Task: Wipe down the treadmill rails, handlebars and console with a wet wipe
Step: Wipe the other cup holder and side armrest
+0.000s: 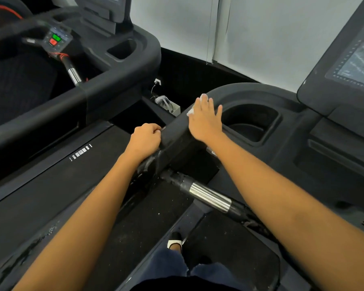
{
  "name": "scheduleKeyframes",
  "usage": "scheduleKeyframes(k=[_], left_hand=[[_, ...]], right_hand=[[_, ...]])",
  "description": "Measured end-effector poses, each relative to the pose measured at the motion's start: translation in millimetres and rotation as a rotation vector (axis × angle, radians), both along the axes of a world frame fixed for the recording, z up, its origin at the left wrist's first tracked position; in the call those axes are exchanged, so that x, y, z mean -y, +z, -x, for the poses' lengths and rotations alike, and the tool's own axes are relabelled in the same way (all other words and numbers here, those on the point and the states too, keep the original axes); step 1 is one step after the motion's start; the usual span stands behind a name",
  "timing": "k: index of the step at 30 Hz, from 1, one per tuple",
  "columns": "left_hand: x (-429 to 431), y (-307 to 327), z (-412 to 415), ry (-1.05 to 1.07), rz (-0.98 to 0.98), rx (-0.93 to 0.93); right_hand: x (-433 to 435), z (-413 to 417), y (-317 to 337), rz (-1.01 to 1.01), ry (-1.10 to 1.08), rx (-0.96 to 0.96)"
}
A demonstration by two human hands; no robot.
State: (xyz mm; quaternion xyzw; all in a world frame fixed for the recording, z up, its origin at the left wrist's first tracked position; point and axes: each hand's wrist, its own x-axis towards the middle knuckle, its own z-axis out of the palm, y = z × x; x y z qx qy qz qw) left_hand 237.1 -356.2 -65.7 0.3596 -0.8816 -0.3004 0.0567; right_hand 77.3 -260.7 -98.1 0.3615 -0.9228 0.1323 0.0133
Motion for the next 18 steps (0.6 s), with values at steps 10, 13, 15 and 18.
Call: scheduleKeyframes(k=[10, 13, 15, 18], left_hand=[[12, -10, -50, 0.192, -0.022, 0.026], [5, -10, -58, 0.189, -0.028, 0.024], [-1, -10, -62, 0.184, -0.008, 0.017], [-6, -9, -63, 0.19, 0.003, -0.002]], right_hand=[[-23, -81, -2, -0.067, 0.586, -0.156], [-12, -29, 5, -0.062, 0.329, -0.005], [-2, -38, 3, -0.022, 0.219, 0.066], [2, -112, -6, 0.038, 0.355, 0.019]])
